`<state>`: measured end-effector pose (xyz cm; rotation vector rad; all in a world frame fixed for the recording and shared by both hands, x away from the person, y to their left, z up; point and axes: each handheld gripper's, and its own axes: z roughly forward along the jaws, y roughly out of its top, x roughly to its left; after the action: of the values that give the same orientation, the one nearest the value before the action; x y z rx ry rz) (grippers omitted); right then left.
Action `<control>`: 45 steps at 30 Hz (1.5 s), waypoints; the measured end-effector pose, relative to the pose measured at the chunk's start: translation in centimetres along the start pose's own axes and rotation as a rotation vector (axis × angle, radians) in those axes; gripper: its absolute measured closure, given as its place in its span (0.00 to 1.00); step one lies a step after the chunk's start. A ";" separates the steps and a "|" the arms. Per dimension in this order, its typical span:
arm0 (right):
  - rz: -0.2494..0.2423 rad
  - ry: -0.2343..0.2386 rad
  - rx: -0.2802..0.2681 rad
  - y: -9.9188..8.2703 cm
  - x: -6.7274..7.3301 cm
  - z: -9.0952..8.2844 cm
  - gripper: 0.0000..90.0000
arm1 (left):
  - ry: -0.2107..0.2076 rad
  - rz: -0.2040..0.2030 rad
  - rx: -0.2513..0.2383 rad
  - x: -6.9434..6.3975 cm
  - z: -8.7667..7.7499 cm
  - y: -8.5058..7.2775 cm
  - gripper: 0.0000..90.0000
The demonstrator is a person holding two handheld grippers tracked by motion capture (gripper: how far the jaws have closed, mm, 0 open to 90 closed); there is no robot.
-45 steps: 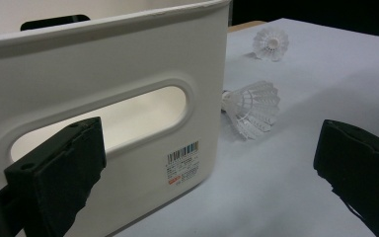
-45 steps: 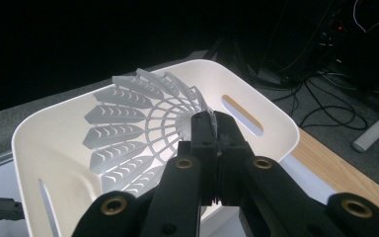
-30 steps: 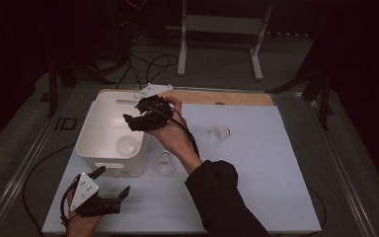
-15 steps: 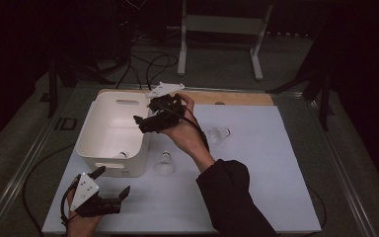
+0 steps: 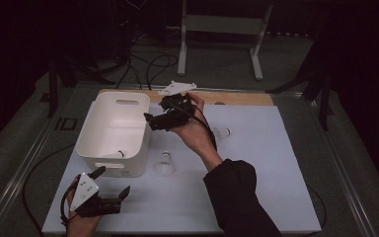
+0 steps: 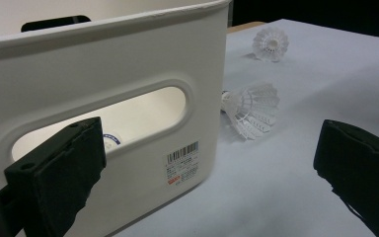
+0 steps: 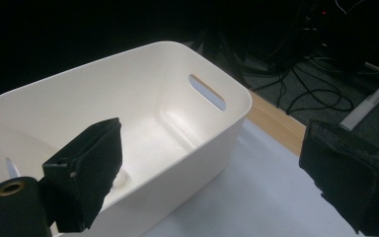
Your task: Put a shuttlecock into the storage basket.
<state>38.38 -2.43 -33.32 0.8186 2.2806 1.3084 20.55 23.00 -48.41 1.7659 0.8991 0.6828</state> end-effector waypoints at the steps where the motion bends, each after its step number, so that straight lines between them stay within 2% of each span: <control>1: -0.004 -0.002 0.000 0.0 -0.1 0.0 0.10 | 0.000 0.000 0.001 0.0 0.0 0.0 0.00; 15: 0.000 -0.009 0.009 -1.6 -0.6 -0.2 0.10 | 0.001 0.000 0.000 0.0 0.0 0.0 0.00; 20: 0.008 -0.025 0.009 -2.4 -0.9 -0.1 0.10 | 0.001 -0.001 0.000 0.0 0.0 0.0 0.00; 31: 0.012 -0.033 0.047 -4.3 -1.1 0.0 0.10 | 0.000 0.000 0.002 0.0 0.0 0.0 0.00; 45: 0.024 -0.044 0.062 -6.2 -1.5 0.2 0.10 | 0.001 0.001 0.002 -0.1 0.0 0.0 0.00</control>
<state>37.79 -5.71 -38.75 0.8893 2.2936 1.2231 20.53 22.95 -48.43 1.7685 0.9002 0.6837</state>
